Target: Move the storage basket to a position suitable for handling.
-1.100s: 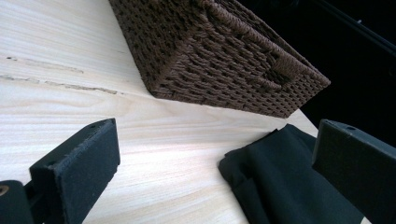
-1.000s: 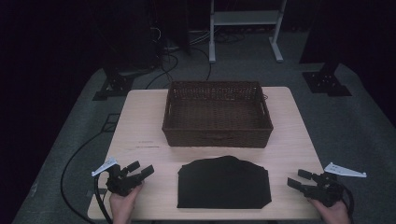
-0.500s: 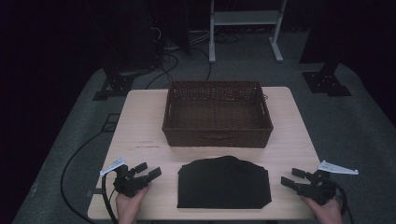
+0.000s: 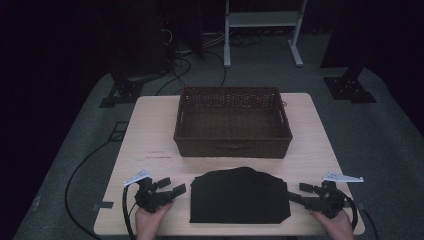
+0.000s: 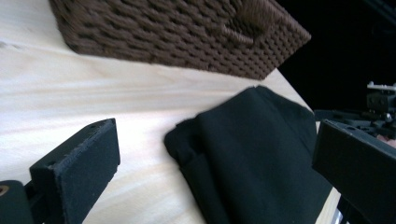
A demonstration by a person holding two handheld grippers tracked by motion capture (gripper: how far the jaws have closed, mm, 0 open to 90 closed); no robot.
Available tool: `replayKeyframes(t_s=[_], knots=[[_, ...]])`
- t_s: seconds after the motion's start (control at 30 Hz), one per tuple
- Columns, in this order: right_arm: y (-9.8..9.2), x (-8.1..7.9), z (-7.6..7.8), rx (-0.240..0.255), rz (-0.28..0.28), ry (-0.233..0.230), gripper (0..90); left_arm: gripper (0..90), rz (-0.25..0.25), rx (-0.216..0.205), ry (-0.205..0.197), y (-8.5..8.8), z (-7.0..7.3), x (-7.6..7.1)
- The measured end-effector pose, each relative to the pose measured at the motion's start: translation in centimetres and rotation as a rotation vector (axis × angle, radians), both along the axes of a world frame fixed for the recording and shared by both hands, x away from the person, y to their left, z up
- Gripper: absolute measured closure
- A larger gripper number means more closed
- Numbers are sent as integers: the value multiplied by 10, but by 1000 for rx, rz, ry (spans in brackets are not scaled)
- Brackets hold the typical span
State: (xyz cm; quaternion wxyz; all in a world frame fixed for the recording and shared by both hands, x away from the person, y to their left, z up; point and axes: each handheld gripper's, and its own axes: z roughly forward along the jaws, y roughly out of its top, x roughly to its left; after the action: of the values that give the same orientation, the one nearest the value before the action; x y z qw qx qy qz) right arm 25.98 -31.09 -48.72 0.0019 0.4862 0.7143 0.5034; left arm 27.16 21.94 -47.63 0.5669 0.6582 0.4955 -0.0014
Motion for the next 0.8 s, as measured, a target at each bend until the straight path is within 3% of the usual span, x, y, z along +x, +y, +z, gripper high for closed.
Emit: replayKeyframes(t_s=[0.23,0.47,0.8], knots=[[8,4,-5,2,7,50,152,0,-3,24,57,-14,-4,-2],[18,6,-9,-27,2,92,152,0,-35,39,113,-28,-11,-2],[25,7,-12,-34,-23,116,156,1,-73,78,160,-45,-19,-2]])
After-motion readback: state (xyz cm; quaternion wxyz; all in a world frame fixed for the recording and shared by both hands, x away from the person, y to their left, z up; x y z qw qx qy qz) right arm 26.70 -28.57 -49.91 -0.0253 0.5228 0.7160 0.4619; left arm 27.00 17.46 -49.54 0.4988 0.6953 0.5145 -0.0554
